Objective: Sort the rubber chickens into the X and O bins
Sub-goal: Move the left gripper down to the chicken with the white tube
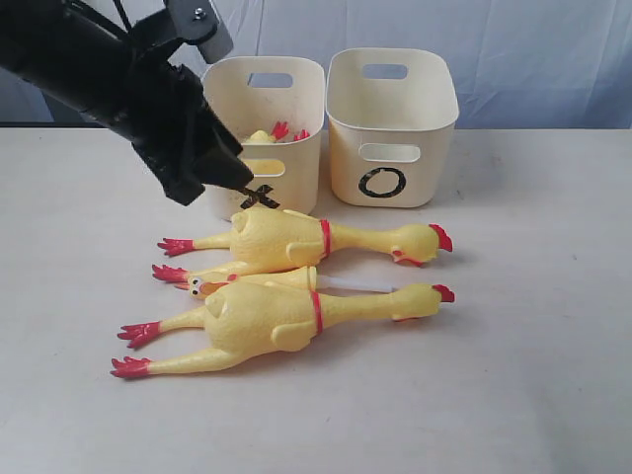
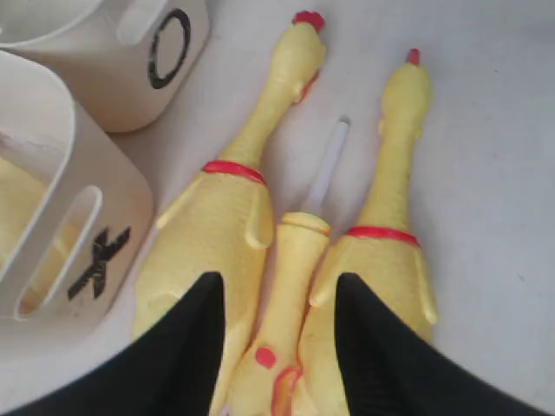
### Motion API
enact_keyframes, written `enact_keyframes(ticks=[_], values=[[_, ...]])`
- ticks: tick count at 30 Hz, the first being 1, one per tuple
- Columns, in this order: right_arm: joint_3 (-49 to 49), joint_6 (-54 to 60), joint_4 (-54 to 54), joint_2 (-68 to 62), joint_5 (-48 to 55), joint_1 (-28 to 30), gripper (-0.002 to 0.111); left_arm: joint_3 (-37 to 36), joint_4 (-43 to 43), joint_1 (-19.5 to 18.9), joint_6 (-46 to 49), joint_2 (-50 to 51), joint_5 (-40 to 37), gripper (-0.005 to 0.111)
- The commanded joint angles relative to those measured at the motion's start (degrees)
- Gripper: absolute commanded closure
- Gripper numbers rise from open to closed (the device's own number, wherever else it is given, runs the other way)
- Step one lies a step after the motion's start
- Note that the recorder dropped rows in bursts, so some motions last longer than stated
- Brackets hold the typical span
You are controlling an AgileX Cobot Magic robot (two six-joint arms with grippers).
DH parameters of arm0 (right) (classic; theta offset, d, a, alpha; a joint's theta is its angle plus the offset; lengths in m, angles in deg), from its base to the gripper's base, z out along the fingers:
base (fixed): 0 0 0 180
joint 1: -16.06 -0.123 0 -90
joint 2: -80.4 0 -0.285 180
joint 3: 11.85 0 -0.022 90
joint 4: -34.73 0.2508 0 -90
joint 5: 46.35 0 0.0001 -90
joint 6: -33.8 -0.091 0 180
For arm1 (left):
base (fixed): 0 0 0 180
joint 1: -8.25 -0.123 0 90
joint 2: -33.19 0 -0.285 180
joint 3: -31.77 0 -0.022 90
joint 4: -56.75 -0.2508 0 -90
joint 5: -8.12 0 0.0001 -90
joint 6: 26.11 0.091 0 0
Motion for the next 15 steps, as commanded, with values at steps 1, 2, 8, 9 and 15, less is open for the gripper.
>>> enact_keyframes(ticks=[1,2,8,9,15], values=[[0.08,0.14,0.03,0.20,-0.63,-0.21,0.109,-0.38,-1.58,3.35,-0.53,2.55,-2.49,0.067],[0.08,0.14,0.03,0.20,-0.63,-0.21,0.109,-0.38,-1.58,4.44,-0.53,3.36,-2.09,0.067],[0.08,0.14,0.03,0.20,-0.63,-0.21,0.109,-0.38,-4.90,10.03,-0.53,8.87,8.34,0.067],[0.08,0.14,0.03,0.20,-0.63,-0.21,0.109,-0.38,-4.89,10.36,-0.53,9.62,9.75,0.067],[0.08,0.14,0.03,0.20,-0.74,-0.21,0.109,-0.38,-6.02,11.09,-0.53,15.32,11.75,0.067]])
